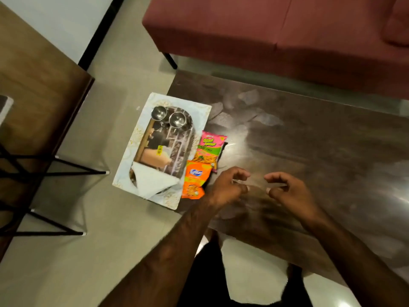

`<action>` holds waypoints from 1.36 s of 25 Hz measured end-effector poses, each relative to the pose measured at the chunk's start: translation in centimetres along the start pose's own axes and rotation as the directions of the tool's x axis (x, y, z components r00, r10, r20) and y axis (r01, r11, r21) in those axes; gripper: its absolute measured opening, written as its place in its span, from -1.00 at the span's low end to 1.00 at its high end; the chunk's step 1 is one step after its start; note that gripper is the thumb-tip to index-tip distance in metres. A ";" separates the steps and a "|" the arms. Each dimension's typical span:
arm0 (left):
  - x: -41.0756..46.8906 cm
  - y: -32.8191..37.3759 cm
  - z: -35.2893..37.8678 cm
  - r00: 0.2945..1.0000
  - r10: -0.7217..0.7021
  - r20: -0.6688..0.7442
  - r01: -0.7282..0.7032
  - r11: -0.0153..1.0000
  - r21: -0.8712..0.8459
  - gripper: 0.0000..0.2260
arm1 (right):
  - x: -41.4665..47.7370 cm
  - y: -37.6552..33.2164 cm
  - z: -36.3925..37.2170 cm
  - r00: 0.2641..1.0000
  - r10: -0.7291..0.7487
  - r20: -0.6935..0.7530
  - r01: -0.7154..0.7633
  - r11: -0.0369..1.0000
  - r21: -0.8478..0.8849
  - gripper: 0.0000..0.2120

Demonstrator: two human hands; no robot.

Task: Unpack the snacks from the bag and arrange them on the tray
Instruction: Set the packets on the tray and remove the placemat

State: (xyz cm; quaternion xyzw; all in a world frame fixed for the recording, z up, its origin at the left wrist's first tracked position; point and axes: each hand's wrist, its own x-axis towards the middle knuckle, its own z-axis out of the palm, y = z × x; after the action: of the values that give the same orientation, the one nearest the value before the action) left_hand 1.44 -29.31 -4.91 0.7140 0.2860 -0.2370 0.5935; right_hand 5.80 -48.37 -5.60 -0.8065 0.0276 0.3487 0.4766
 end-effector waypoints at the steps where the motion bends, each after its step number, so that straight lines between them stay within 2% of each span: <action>1: 0.2 -0.8 -2.1 1.000 -0.012 -0.007 0.012 1.000 -0.024 -0.68 | 0.7 -1.0 2.0 1.000 0.007 0.005 -0.007 1.000 -0.009 -0.70; 8: 1.4 -7.6 -15.1 0.988 -0.135 -0.069 0.124 0.981 -0.148 -0.70 | 6.4 -5.0 14.9 0.987 0.138 0.083 -0.135 0.990 -0.045 -0.72; 13: 3.0 -12.4 -17.9 0.980 -0.177 -0.088 0.163 0.976 -0.144 -0.74 | 9.8 -2.1 21.6 0.963 0.271 -0.001 -0.271 0.963 0.007 -0.72; 16: 3.9 -13.8 -17.6 0.981 -0.186 -0.049 0.178 0.974 -0.143 -0.73 | 10.8 0.1 24.3 0.955 0.295 -0.026 -0.294 0.956 0.015 -0.61; 20: 4.8 -14.4 -17.1 0.983 -0.184 0.010 0.184 0.971 -0.153 -0.72 | 12.1 1.7 25.5 0.946 0.310 -0.098 -0.313 0.949 -0.022 -0.51; 24: 5.0 -13.4 -17.8 0.985 -0.169 0.045 0.174 0.967 -0.187 -0.74 | 11.7 0.7 24.3 0.947 0.309 -0.091 -0.309 0.951 0.015 -0.60; 27: 4.9 -12.0 -18.2 0.992 -0.125 0.004 0.124 0.980 -0.155 -0.72 | 9.6 -1.3 22.0 0.959 0.265 -0.099 -0.247 0.956 0.159 -0.62; 30: 5.2 -10.7 -18.3 0.991 -0.095 0.090 0.112 0.973 -0.204 -0.57 | 8.1 -4.1 20.6 0.980 0.191 -0.057 -0.163 0.935 0.315 -0.64; 32: 5.4 -10.1 -18.4 0.992 -0.057 0.115 0.086 0.958 -0.272 -0.60 | 7.9 -5.7 20.8 0.990 0.139 -0.018 -0.125 0.932 0.342 -0.64; 34: 5.6 -10.1 -18.9 0.999 -0.036 0.036 0.047 0.926 -0.375 -0.68 | 8.1 -6.9 21.5 0.993 0.115 0.033 -0.119 0.923 0.365 -0.60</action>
State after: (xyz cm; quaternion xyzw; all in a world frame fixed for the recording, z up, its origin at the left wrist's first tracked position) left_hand -1.45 -8.67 -12.41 0.5773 0.3326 -0.2006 0.7183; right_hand 2.94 -25.35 -11.74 -0.6984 0.1375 0.3697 0.5973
